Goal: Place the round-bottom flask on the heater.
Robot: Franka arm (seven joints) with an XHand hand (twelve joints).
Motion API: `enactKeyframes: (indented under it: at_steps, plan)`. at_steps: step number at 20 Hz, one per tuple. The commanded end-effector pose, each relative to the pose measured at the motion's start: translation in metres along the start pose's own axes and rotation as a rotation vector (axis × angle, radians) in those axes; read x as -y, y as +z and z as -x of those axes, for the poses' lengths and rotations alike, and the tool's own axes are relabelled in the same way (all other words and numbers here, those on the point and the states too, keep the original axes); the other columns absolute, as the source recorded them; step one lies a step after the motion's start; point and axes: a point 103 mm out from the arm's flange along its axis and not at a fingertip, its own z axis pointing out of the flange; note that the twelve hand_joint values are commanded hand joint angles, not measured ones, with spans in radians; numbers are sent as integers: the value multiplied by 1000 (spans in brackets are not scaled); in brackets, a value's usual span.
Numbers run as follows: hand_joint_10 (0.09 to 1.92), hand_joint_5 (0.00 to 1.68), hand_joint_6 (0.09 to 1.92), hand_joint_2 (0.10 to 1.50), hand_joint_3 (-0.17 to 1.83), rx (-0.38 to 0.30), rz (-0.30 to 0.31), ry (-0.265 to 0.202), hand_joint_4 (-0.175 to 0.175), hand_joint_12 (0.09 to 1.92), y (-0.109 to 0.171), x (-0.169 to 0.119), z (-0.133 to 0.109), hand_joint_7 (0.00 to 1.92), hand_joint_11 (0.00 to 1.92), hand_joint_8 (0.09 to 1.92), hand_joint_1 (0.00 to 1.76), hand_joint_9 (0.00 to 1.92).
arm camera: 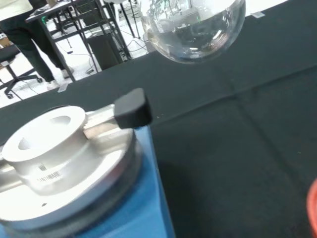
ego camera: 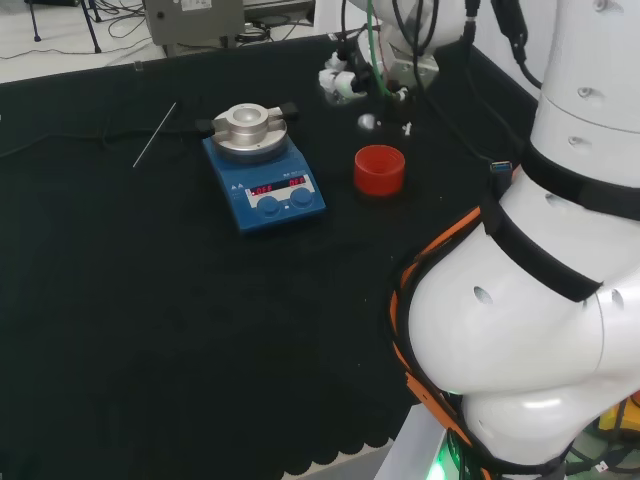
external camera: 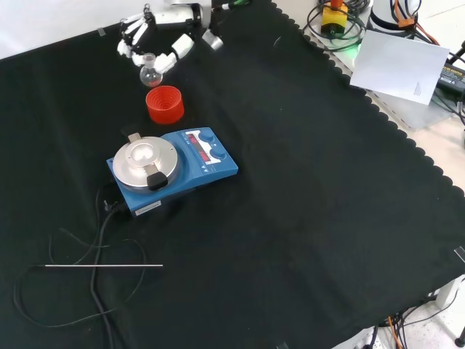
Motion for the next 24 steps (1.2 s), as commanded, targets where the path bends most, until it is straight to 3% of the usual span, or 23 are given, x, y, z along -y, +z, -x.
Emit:
enactKeyframes:
  at_steps: [1,7,15,24]
  plan:
    - [574,1025,968,1084,21,-56,-48,-63,175,1303,28,-42,-44,487,238,573,1032,662]
    - [572,1029,962,1081,23,-93,-70,-100,175,1301,42,-62,-68,493,243,571,1033,664]
    - [569,1033,956,1077,27,-119,-98,-146,175,1299,56,-62,-99,498,247,569,1035,667]
    - [566,1036,951,1073,33,-119,-130,-161,175,1298,71,-55,-110,500,250,565,1036,669]
